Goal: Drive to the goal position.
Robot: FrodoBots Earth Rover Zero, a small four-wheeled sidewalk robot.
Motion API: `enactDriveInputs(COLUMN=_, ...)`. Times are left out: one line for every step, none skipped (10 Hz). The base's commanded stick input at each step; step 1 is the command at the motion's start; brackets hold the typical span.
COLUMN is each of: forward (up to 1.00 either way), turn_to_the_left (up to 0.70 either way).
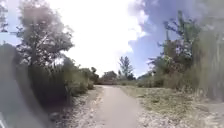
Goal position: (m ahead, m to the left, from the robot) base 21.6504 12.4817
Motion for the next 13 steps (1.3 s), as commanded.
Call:
enactDriveInputs(forward=0.70, turn_to_the_left=0.00)
enactDriveInputs(forward=0.70, turn_to_the_left=0.00)
enactDriveInputs(forward=0.70, turn_to_the_left=0.00)
enactDriveInputs(forward=0.70, turn_to_the_left=0.00)
enactDriveInputs(forward=0.70, turn_to_the_left=0.00)
enactDriveInputs(forward=0.70, turn_to_the_left=0.00)
enactDriveInputs(forward=0.70, turn_to_the_left=0.05)
enactDriveInputs(forward=0.70, turn_to_the_left=0.30)
enactDriveInputs(forward=0.70, turn_to_the_left=0.35)
enactDriveInputs(forward=0.70, turn_to_the_left=0.18)
enactDriveInputs(forward=0.70, turn_to_the_left=0.00)
enactDriveInputs(forward=0.70, turn_to_the_left=0.00)
enactDriveInputs(forward=0.70, turn_to_the_left=0.00)
